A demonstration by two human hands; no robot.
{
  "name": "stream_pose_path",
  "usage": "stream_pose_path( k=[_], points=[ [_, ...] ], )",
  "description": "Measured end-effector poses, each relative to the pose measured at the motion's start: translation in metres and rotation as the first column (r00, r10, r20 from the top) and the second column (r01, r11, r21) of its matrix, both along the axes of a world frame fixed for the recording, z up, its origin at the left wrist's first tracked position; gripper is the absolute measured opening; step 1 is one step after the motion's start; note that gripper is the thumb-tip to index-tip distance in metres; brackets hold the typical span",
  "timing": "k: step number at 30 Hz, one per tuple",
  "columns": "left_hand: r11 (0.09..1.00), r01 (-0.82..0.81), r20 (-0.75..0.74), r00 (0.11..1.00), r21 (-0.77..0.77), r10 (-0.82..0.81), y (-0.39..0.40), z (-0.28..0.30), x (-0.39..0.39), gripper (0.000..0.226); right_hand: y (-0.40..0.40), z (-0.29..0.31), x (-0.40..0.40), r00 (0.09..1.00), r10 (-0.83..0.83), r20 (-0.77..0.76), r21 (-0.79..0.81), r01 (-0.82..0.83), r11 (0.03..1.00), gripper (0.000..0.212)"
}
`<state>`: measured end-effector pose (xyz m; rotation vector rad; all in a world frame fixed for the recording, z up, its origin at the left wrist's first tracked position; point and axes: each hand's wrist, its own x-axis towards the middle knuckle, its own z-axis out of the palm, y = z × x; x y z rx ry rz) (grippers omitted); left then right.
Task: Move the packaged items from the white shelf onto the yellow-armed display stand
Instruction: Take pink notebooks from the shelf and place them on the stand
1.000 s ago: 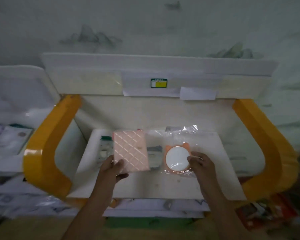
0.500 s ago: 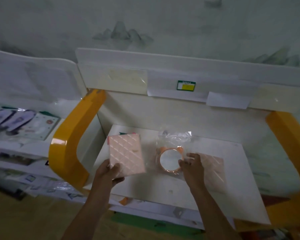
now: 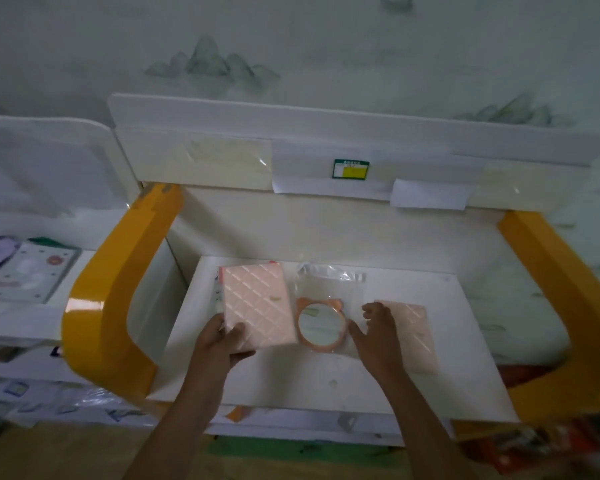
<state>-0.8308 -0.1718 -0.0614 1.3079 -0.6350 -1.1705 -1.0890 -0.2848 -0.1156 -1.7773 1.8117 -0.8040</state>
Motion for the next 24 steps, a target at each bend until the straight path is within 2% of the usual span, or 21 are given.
stream_pose_path(
  k=[3,10,19,24],
  points=[
    [0.998,0.06,-0.008,0.998,-0.031,-0.06,-0.01,0.002,-0.015,0.039,0.0,0.01,-0.029,0.996,0.045,-0.072,-0.078,-0.051,0.996,0.033],
    [0.983,0.18,0.052,0.983,-0.029,-0.178,-0.032,0.003,-0.078,0.039,-0.001,0.027,-0.109,0.939,0.09,-0.332,-0.148,-0.146,0.978,0.033],
    [0.979,0.177,0.151,0.97,0.105,-0.192,-0.068,-0.022,-0.183,0.031,-0.007,0.034,-0.185,0.923,0.115,-0.367,-0.123,-0.17,0.978,0.036],
    [0.974,0.163,0.261,0.944,0.16,-0.201,-0.08,-0.041,-0.219,0.032,-0.008,0.032,-0.202,0.928,0.111,-0.356,-0.116,-0.161,0.98,0.038]
  ],
)
